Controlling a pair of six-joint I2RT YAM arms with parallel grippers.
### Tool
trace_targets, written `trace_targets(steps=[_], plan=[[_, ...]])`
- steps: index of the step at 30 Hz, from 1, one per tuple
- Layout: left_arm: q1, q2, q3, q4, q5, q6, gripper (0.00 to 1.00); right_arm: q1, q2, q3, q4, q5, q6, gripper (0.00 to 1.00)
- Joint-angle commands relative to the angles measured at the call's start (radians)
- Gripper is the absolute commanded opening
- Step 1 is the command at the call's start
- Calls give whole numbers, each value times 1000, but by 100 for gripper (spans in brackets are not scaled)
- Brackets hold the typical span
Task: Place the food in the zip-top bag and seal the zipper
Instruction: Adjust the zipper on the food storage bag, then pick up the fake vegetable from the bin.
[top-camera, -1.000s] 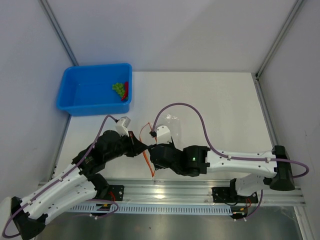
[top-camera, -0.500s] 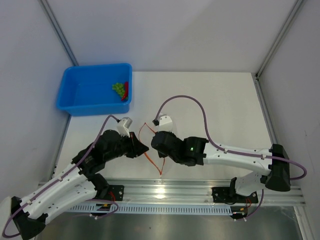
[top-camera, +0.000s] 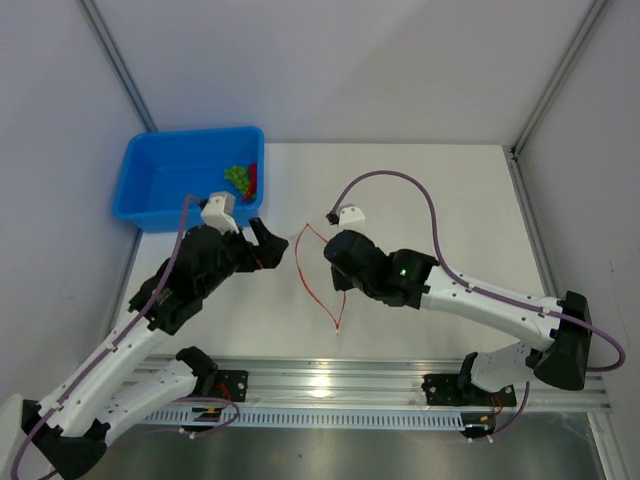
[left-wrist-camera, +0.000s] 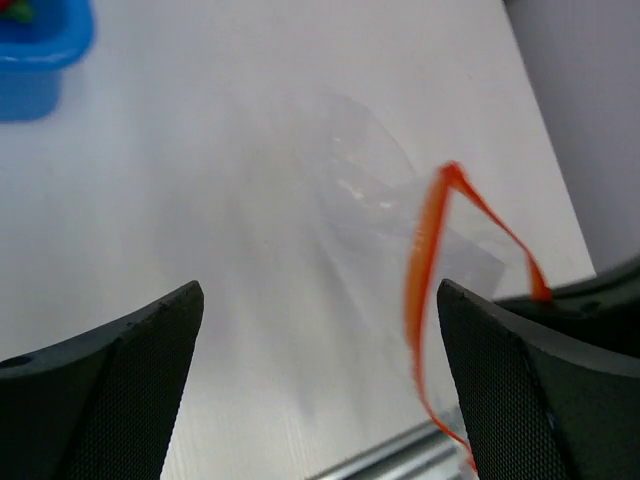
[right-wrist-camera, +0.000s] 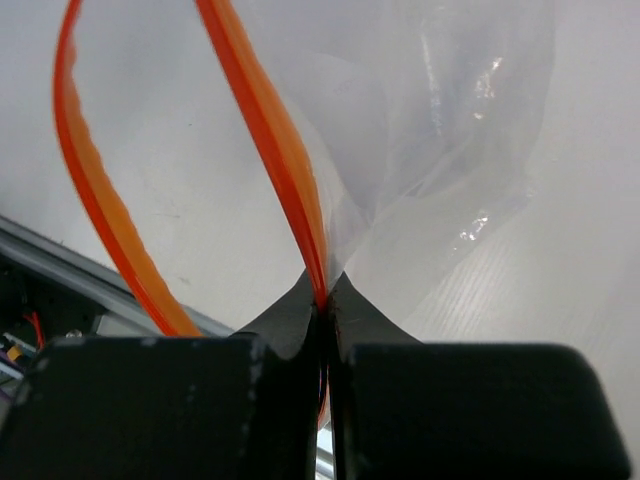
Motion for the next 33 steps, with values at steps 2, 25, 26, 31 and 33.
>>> trace_targets(steps=[2,25,26,31,33], plan=[[220,82,38,94,88,56,99,-99,-37,44,-40,-55,-66,0],[572,1026,779,107,96,58,89,-524,103,102,15,-339,-273,0],[581,1068,828,99,92,56,88,-531,113,102,19,-354,-277,0],[624,1158,909,89,87,24,86,-559,167,97,37,-408,-267,0],[632,1202,938,79,96,10,84,-561,175,96,40,-423,-262,0]])
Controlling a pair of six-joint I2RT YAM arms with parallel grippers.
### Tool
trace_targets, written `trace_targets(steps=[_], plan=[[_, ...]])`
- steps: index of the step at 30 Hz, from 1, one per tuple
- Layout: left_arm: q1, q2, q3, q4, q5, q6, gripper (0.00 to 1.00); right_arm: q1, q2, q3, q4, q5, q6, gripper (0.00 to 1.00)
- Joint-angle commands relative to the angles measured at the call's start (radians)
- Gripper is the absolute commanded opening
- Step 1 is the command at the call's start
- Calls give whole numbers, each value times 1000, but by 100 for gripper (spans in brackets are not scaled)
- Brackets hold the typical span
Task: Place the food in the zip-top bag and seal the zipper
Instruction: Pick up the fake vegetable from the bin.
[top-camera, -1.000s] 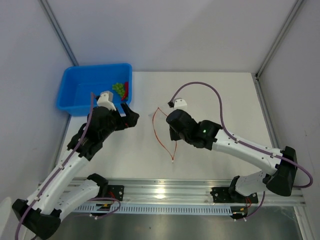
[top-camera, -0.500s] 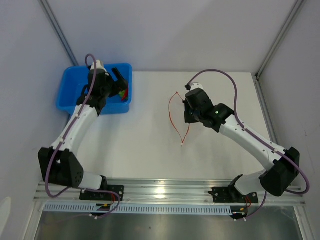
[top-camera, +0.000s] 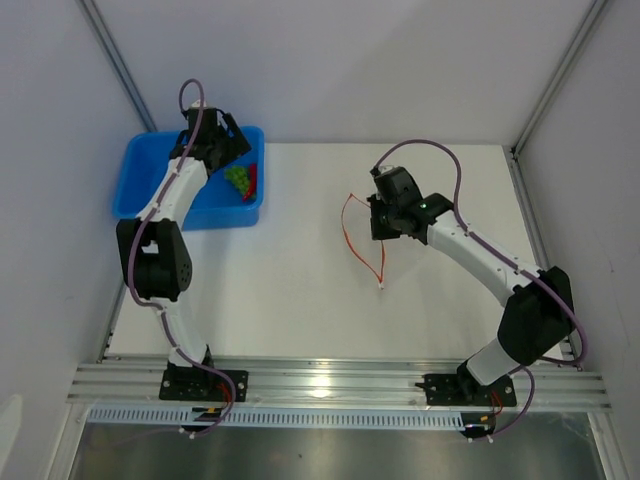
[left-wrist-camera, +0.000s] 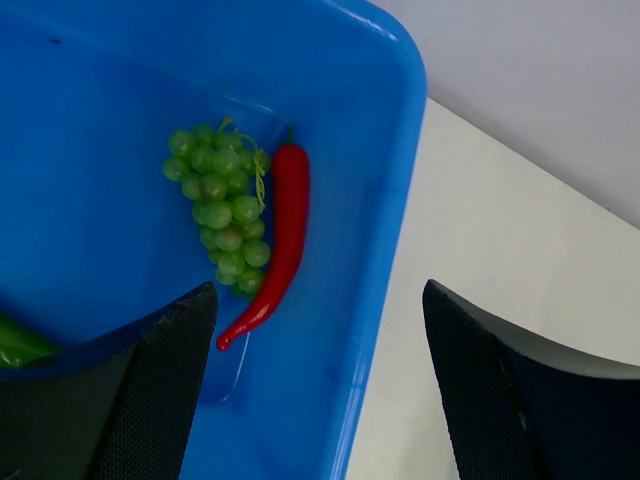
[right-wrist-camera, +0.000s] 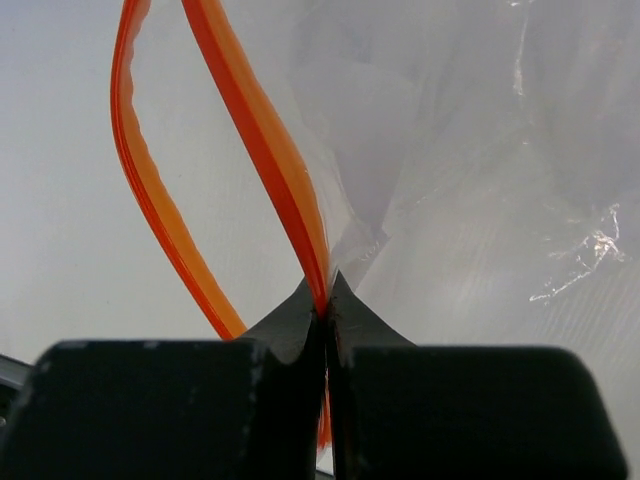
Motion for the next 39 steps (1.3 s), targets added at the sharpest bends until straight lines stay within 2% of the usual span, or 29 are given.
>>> trace_targets(steps=[1,6,17,21,25,34,39], plan=[[32,52,120,-45,1,-26,85,-1,14,27,43,-57,-10,0],[33,161,265,-180,30,-95,85,-4,28,27,59,-62,-7,0],[28,270,380,-335,-23,-235,84,-27,19,-18,82,-68,-12,0],[26,275,360,-410,-77,-307,84,-31,16,-38,97,-95,-7,0],[26,278,323,-419,-74,-350,86,-34,24,-54,116,-111,-3,0],[26,336,328,-464,-50,-498,90,-39,30,-85,142,-116,-1,0],[25,379,360,-546,-83,-606,90,-48,36,-105,157,-122,2,0]])
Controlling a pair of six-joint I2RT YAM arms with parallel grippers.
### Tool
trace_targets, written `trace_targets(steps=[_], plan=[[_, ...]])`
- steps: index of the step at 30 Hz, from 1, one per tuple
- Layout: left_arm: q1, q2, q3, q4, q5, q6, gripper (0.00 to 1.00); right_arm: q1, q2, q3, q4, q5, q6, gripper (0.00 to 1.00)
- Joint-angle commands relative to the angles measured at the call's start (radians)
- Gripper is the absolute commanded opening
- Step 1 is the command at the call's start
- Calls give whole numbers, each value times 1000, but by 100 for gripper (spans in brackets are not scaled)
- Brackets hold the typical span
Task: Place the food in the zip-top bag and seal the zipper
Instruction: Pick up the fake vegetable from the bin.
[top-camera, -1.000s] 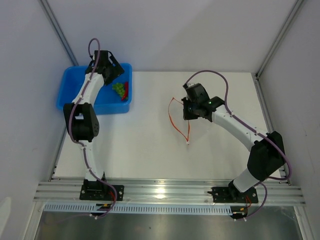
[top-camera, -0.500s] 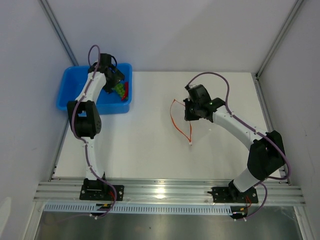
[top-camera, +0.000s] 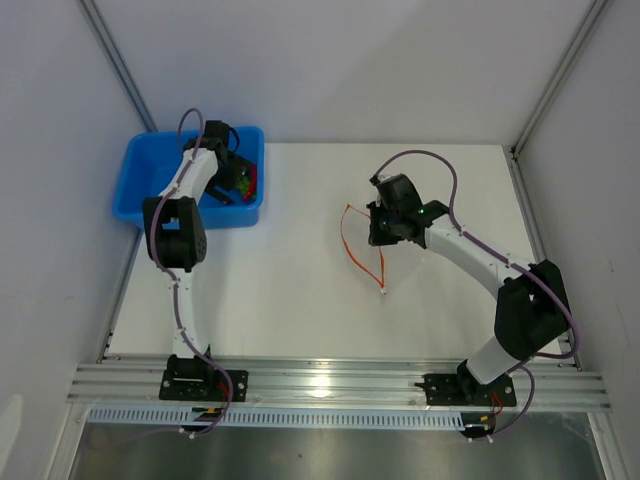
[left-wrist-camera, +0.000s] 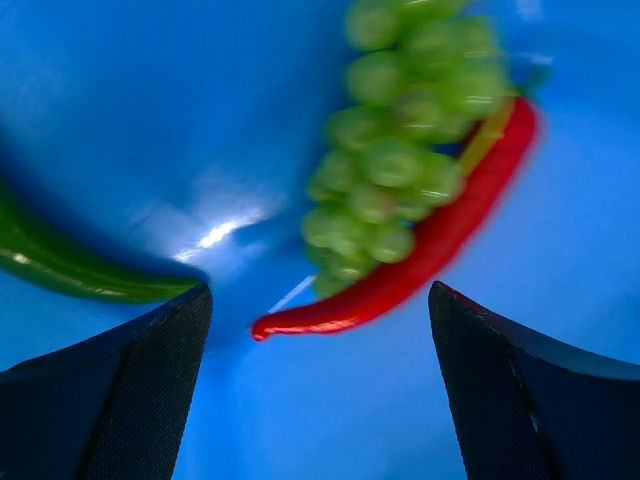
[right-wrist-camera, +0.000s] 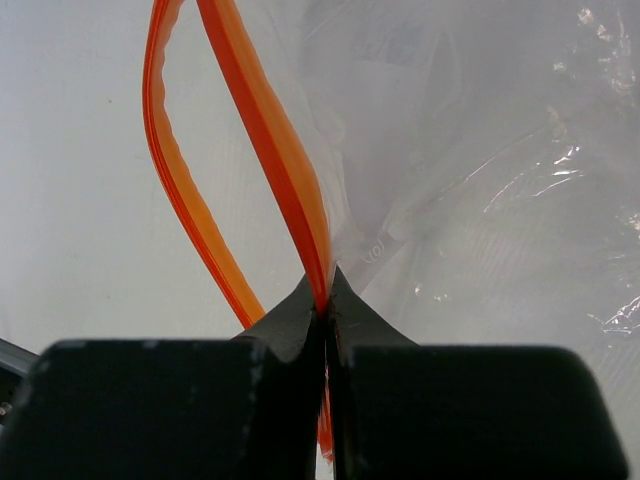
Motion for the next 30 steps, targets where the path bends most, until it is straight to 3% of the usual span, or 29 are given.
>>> trace_targets(steps=[1,11,18,23,26,29,30], plan=[[-5,30,51,-83,-36,-109,91,-10,5,-11,44,-9,5,0],[-3,90,87,-123,-40,-196,90,-20,16,-34,62,-15,3,0],[1,120,81,-90,20,-193,70,-25,11,-42,65,-15,5,0],[3,67,9,9,20,-144,68,-26,4,-46,65,-16,3,0],[3,-5,-117,95,4,-137,59,-28,4,-48,67,-18,3,0],[3,-44,-166,143,4,-114,41,-28,2,-49,68,-21,3,0],[3,-47,-168,152,10,-109,30,-28,1,-49,68,-23,5,0]])
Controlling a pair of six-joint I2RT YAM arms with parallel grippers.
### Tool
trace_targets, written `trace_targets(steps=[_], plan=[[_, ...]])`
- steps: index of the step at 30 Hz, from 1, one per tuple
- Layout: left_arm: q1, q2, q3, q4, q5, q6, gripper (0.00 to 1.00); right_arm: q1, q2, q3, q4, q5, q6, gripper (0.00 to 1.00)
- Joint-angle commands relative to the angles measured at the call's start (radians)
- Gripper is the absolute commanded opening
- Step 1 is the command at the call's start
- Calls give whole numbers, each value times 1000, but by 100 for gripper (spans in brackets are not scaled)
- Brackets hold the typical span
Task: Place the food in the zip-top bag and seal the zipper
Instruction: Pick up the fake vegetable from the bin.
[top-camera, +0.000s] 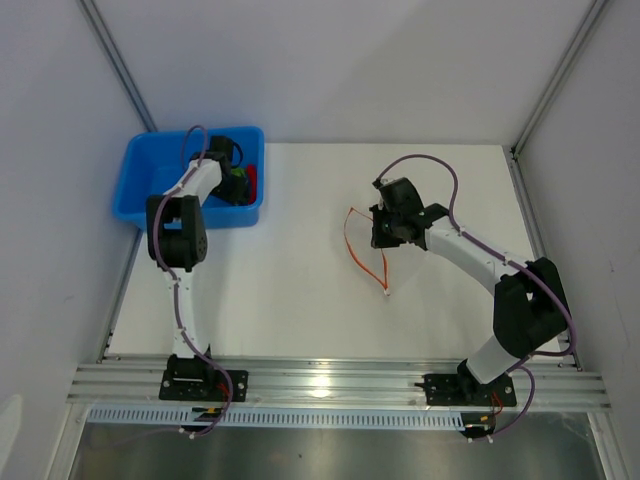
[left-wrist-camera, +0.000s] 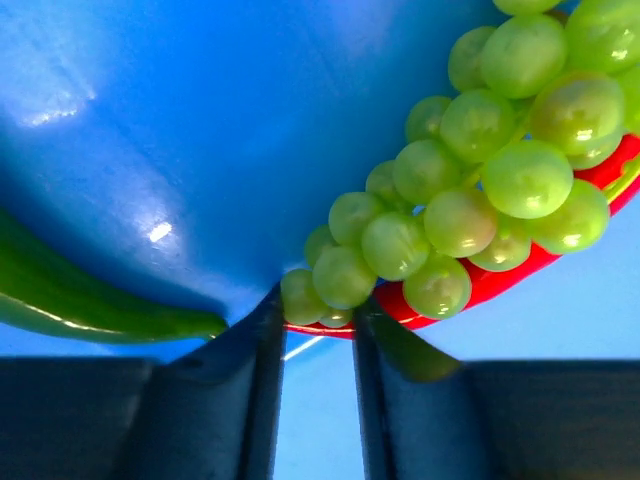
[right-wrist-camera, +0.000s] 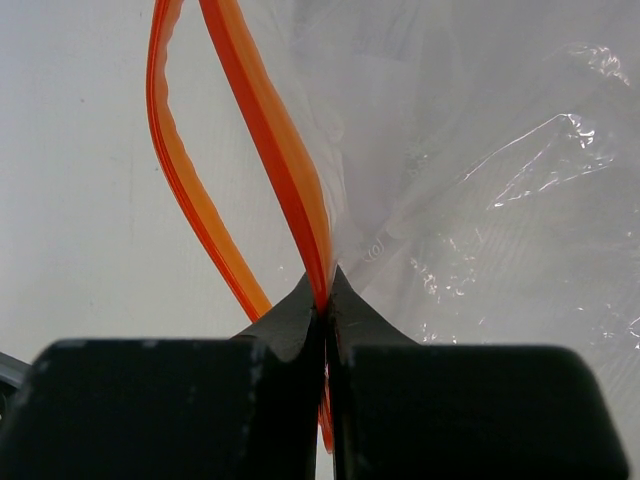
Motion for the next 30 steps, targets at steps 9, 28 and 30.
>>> trace_targets(steps=[9,28,30], plan=[[4,-182,-113,151,10,106,1,-5,-23,-5,26,-12,4,0],[2,-474,-363,314,28,205,1,-3,-32,-15,27,-24,16,0],[4,-494,-384,331,37,212,1,-2,-30,-13,27,-26,16,0]])
